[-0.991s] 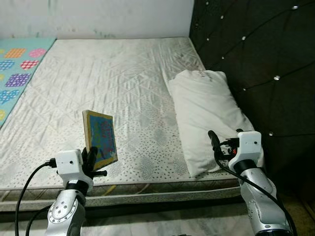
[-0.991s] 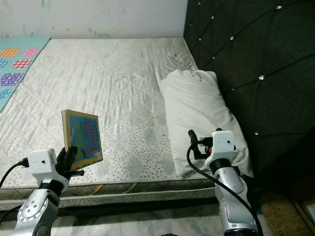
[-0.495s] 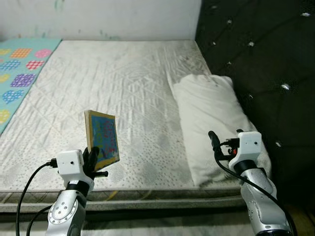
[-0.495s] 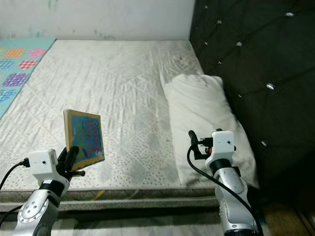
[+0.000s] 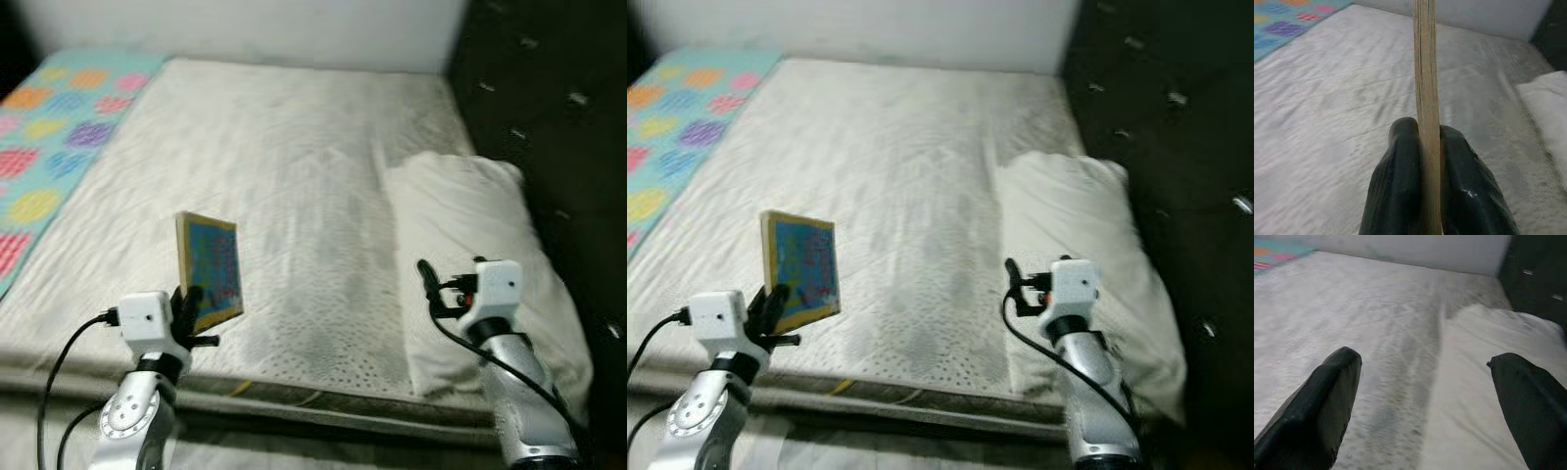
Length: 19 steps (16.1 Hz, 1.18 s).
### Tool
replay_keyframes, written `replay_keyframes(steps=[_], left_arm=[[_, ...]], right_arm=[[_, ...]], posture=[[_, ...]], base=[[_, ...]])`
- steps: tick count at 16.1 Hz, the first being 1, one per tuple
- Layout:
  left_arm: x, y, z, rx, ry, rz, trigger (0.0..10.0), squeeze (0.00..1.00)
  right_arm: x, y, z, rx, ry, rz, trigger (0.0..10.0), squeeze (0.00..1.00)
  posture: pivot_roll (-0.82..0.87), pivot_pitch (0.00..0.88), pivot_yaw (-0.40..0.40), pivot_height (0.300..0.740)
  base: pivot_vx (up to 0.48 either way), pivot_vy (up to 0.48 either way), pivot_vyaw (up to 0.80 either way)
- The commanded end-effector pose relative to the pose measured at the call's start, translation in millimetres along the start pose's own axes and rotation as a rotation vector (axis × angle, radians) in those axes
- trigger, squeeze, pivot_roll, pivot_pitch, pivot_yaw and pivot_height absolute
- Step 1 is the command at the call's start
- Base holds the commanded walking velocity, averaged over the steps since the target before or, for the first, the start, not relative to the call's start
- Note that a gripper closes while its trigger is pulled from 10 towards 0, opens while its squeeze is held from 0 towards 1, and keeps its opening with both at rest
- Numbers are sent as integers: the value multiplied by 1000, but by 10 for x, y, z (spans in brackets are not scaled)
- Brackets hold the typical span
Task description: Clean up the room
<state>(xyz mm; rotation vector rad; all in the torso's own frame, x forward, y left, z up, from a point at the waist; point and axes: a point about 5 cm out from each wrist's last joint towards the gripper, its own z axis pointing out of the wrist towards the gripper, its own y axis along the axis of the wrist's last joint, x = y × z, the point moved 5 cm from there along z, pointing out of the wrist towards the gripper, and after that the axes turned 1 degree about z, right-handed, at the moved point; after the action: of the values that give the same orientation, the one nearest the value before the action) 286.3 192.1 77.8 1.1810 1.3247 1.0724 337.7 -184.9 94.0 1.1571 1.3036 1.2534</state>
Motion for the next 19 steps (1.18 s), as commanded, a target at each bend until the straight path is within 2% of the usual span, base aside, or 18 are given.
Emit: replay_keyframes(steps=[1, 3, 17, 19], left_arm=[[34, 93, -4, -34, 11, 13, 10000, 0], [24, 105, -1, -41, 1, 15, 10000, 0], [19, 114, -11, -43, -2, 9, 10000, 0], [34, 91, -5, -24, 6, 21, 10000, 0]], right_arm=[[-35, -31, -29, 10, -8, -2, 10000, 0], [-34, -30, -27, 9, -8, -2, 10000, 0], [-53, -37, -39, 12, -17, -8, 10000, 0], [-57, -46, -41, 14, -19, -9, 10000, 0]], posture=[[-133, 91, 10, 740], [-133, 91, 10, 740], [-134, 100, 11, 740], [-133, 102, 10, 740]], base=[[0, 0, 0], [0, 0, 0], [322, 0, 0], [0, 0, 0]])
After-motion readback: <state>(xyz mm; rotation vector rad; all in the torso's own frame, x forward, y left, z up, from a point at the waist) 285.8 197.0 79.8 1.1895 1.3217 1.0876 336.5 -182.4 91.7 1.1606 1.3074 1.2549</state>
